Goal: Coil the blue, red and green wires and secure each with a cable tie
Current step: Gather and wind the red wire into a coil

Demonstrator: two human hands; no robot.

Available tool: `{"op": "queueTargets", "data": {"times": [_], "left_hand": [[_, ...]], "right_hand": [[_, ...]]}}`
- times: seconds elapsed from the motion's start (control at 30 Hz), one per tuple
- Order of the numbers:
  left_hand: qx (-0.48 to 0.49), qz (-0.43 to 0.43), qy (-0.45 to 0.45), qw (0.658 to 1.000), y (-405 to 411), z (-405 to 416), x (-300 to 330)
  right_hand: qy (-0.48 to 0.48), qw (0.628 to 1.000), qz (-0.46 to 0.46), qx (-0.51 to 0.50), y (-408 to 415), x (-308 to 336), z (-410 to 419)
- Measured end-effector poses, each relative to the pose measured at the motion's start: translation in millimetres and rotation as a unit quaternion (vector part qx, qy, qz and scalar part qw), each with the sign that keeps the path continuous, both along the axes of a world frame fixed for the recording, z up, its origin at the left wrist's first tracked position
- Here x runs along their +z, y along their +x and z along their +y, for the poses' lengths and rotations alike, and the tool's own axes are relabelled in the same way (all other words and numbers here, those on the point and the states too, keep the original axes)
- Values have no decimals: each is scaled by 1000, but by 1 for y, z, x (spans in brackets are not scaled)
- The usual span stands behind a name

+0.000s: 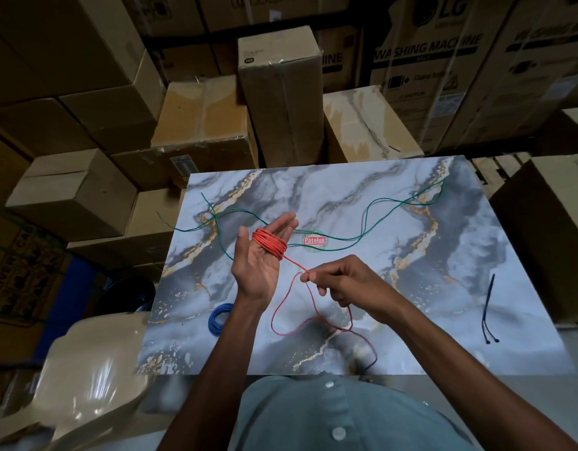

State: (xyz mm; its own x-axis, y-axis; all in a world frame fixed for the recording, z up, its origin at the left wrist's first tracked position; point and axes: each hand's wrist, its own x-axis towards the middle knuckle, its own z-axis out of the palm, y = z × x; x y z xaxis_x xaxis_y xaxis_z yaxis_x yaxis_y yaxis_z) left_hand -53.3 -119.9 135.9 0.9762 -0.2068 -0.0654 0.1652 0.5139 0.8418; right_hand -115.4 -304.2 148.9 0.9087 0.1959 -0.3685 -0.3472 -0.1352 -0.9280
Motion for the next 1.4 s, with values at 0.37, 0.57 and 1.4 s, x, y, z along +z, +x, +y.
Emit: {"op": "queueTargets", "data": {"times": [0.37, 0.57, 1.4], "left_hand": [[-47, -37, 163, 985, -7, 3, 9], [-143, -52, 230, 961, -24, -4, 7], [-189, -83, 83, 975, -35, -1, 40]], "right_hand": [[-73, 987, -95, 108, -1, 67, -22], [-154, 959, -165, 171, 16, 85, -23], [-40, 979, -162, 116, 82, 41, -5]]}}
